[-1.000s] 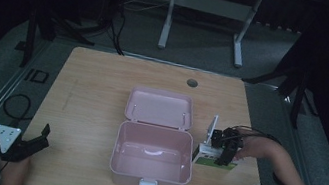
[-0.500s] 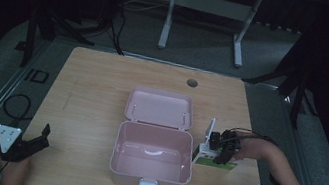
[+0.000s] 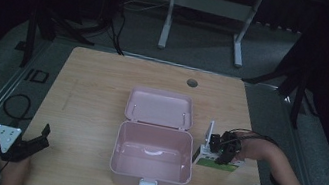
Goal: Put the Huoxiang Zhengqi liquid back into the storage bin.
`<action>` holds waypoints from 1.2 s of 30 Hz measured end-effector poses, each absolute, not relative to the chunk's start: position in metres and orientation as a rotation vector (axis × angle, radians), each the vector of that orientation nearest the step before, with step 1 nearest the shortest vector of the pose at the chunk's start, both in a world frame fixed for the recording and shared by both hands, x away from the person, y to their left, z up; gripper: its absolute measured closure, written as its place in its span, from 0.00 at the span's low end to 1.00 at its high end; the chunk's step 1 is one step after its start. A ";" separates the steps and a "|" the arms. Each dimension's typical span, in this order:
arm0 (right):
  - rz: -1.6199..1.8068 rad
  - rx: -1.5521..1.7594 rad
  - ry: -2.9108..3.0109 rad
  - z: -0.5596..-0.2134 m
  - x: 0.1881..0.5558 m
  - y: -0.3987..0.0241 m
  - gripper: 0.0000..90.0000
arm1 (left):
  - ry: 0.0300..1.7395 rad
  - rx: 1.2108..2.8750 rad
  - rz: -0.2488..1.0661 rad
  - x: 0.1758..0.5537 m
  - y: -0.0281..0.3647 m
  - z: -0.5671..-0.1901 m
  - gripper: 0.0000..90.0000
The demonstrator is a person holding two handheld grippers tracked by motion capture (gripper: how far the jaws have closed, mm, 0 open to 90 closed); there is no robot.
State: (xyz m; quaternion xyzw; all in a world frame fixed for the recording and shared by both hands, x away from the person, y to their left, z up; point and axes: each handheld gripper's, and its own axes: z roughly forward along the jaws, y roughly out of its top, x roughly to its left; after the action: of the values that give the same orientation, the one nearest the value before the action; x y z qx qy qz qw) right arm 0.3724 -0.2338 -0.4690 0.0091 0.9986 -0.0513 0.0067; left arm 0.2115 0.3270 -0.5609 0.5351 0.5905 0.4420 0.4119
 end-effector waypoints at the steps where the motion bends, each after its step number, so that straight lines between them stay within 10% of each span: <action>1: -0.156 0.032 3.128 -0.468 0.372 -0.234 0.70 | 1.486 1.346 1.113 0.212 0.327 -0.561 0.02; 36: -0.157 0.095 3.145 -0.391 0.314 -0.236 0.70 | 1.489 1.345 1.115 0.212 0.327 -0.561 0.02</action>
State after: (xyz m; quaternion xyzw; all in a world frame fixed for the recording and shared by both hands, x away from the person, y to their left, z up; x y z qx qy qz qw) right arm 0.3139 -0.2361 -0.3913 0.0302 0.9983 -0.0499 -0.0044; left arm 0.2118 0.3267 -0.5610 0.5344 0.5915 0.4429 0.4104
